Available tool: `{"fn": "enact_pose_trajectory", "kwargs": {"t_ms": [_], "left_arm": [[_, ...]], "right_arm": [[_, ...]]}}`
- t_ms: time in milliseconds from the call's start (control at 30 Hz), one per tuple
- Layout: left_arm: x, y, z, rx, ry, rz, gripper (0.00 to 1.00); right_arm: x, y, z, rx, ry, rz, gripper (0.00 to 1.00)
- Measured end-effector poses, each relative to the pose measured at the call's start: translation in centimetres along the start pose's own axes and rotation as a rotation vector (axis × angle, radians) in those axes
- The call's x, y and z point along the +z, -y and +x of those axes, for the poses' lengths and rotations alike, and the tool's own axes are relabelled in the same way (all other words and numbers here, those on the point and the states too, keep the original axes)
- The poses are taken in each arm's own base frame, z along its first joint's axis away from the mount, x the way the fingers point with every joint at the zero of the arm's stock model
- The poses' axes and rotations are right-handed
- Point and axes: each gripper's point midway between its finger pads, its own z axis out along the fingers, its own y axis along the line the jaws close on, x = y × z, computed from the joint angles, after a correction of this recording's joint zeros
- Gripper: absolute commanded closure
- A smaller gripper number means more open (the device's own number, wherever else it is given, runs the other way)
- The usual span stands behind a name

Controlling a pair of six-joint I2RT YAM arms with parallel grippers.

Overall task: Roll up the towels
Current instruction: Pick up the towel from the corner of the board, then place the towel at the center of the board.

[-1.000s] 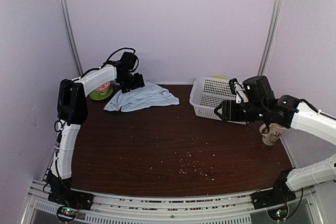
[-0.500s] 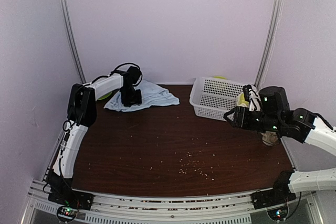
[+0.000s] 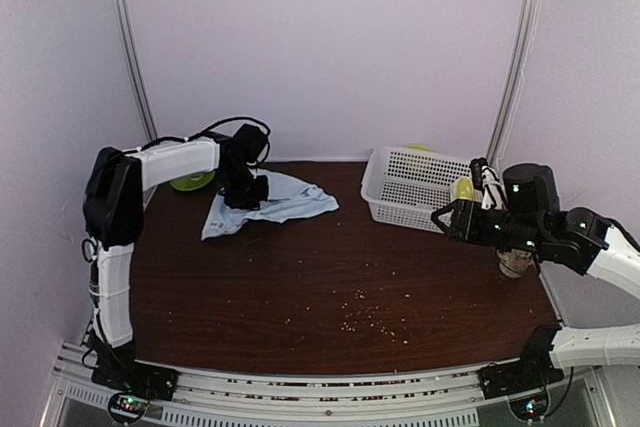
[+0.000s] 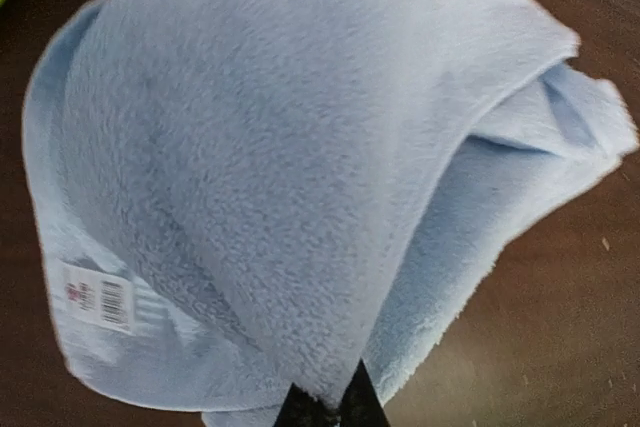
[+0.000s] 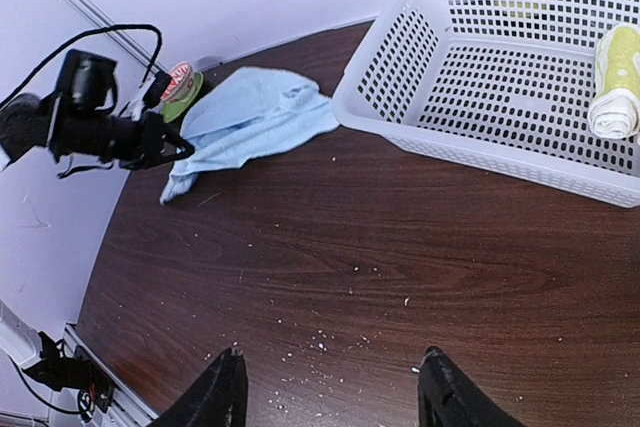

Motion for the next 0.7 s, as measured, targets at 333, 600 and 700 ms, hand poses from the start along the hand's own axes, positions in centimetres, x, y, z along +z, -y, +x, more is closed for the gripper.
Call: {"fn": "enact_pose_trajectory", "kwargs": {"t_ms": [333,600,700], "left_arm": [[-13.8,7.1,21.1,0.329,0.018,0.252,0.2],[-12.9,-1.3,26.7,0.232,-0.029,0.112,0.06],[-14.2,-1.5,25.2,0.177,0.046,0.131,0.07]], "right_arm": [[1.3,-0.7,4.8,-0.021,-0.095,-0.042,0.42],[5.3,-2.9,12.7,-0.147,-0.321,0.001,0.5],[7.5,-2.1,15.1,-0.16,-0.377,0.082,0.53]]}}
